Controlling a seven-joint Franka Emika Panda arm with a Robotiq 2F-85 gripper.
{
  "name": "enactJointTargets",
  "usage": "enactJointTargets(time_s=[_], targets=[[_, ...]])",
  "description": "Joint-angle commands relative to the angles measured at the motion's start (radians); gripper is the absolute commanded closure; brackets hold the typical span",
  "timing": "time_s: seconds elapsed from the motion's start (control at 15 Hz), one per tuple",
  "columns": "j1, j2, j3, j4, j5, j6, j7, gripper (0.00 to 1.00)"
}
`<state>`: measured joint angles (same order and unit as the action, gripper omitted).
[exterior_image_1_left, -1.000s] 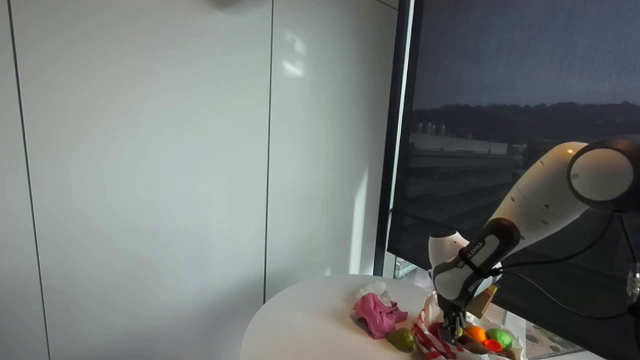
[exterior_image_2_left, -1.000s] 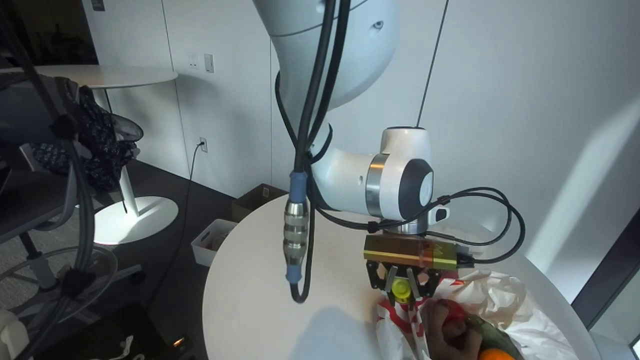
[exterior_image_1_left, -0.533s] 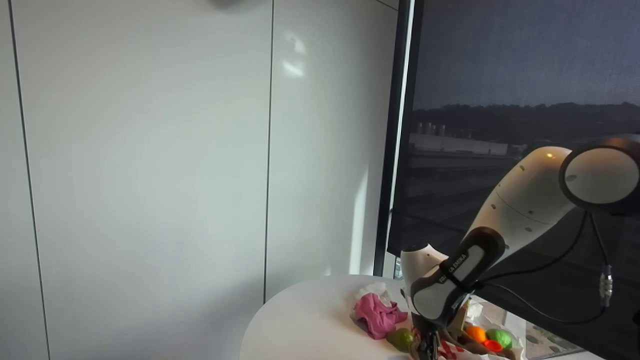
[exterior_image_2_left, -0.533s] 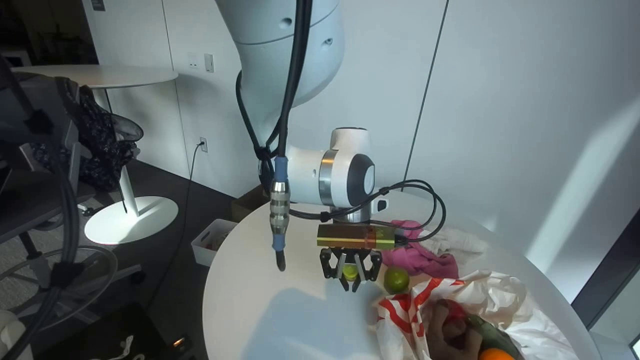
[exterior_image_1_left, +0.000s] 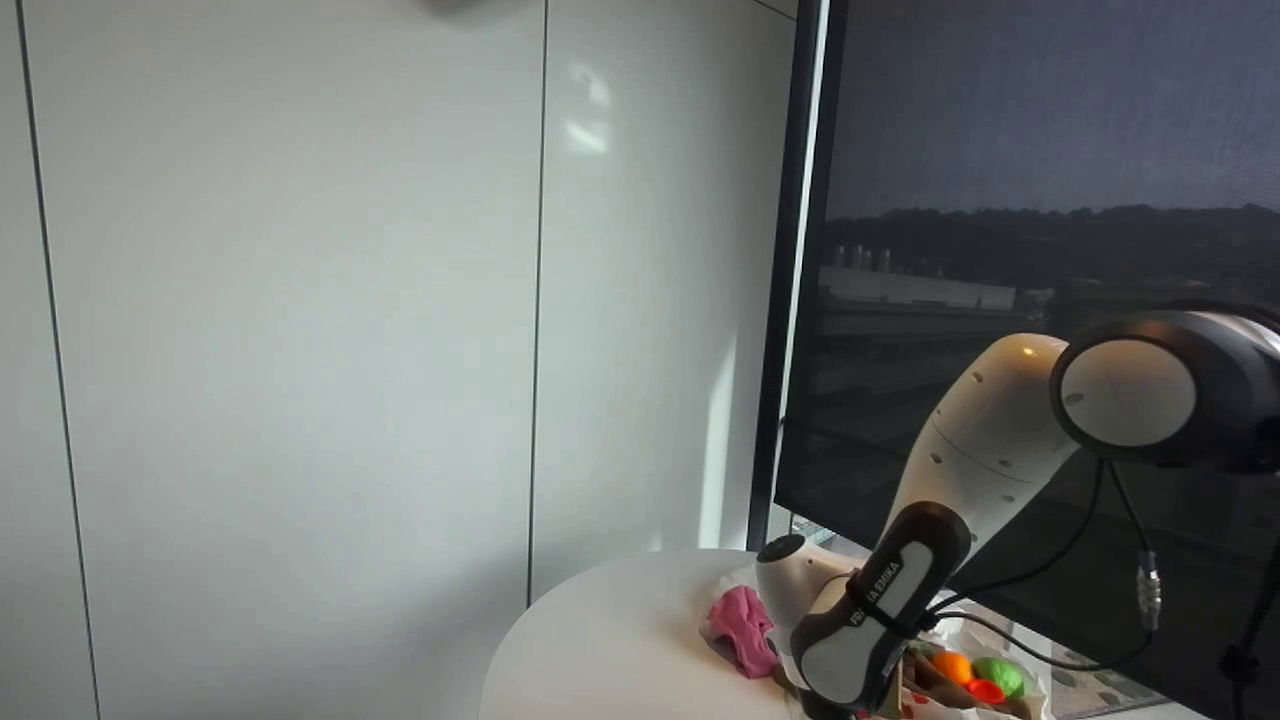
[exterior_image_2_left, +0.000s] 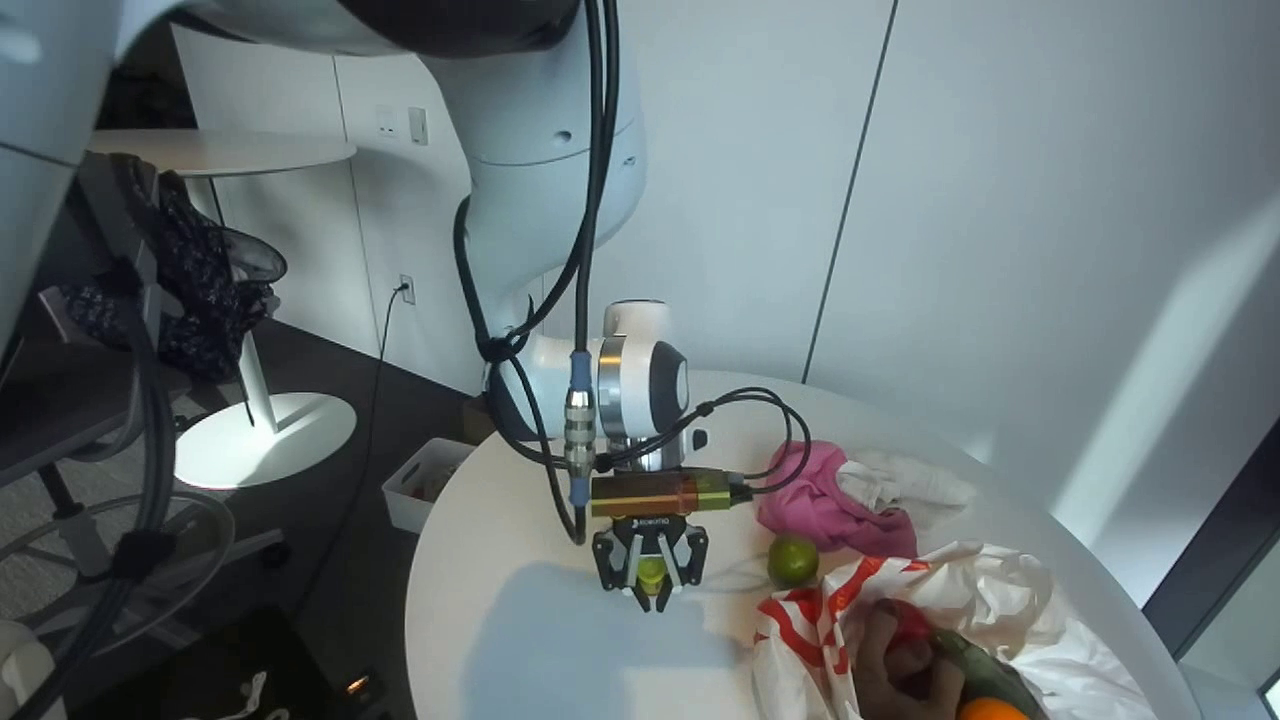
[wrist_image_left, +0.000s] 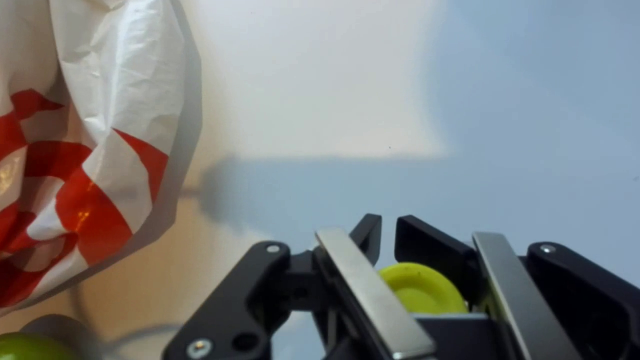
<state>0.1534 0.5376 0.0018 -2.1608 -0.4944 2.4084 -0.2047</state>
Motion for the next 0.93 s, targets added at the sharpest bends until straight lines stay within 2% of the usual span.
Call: enactJointTargets(time_s=[0.0, 0.13, 0.53, 0.67, 0.87], targets=[[0.04, 0.069, -0.024, 0.082, -0.065, -0.043, 0.045, 0.56], [0.048, 0.09, -0.034, 0.104, -0.088, -0.044, 0.061, 0.49], [0.051, 0.077, -0.108, 0.143, -0.229, -0.026, 0.181, 0.03], [0.021, 0.05, -0.142, 0.151, -0.265, -0.029, 0.229, 0.0], [-0.055, -0.019, -0.176, 0.166, -0.235, -0.046, 0.254, 0.0]])
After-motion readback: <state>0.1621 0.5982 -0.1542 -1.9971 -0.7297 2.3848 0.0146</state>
